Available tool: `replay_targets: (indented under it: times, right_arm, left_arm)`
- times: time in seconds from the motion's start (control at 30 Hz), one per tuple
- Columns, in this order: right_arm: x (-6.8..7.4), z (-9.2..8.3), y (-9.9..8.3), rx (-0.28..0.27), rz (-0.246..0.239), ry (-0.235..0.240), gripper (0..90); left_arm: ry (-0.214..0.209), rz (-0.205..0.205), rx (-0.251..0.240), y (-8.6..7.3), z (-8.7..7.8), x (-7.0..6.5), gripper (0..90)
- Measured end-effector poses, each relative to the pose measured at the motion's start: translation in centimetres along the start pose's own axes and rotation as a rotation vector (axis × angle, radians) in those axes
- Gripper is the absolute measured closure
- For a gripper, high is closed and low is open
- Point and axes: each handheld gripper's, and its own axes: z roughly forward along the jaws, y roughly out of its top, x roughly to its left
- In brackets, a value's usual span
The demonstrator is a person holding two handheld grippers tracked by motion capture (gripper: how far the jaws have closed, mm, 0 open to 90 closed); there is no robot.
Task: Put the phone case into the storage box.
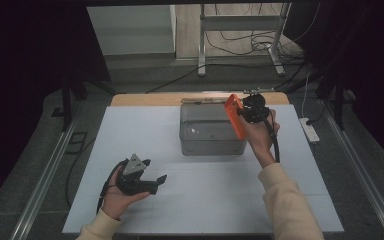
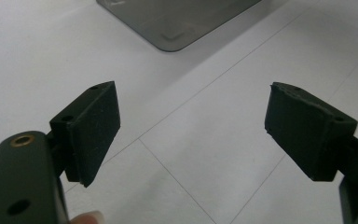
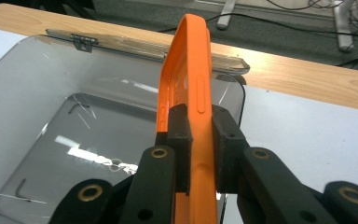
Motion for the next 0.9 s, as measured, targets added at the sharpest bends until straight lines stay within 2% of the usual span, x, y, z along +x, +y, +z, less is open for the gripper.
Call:
replay_targets:
  times: [0.13,0.3,0.9]
  right_arm:
    - [0.1,0.3,0.0,0.011,-0.004,-0.03,79.5]
    - [-0.2,0.8,-0.2,0.017,0.008,-0.043,79.5]
    - [0.1,1.9,-0.6,0.038,-0.009,-0.062,79.4]
  left_arm:
    - [-0.004,0.001,-0.001,0.1,0.1,0.0,18.2]
    - [-0.006,0.004,0.003,0.1,0.2,-0.1,18.2]
    - [-0.004,0.005,0.007,0.0,0.2,-0.1,18.1]
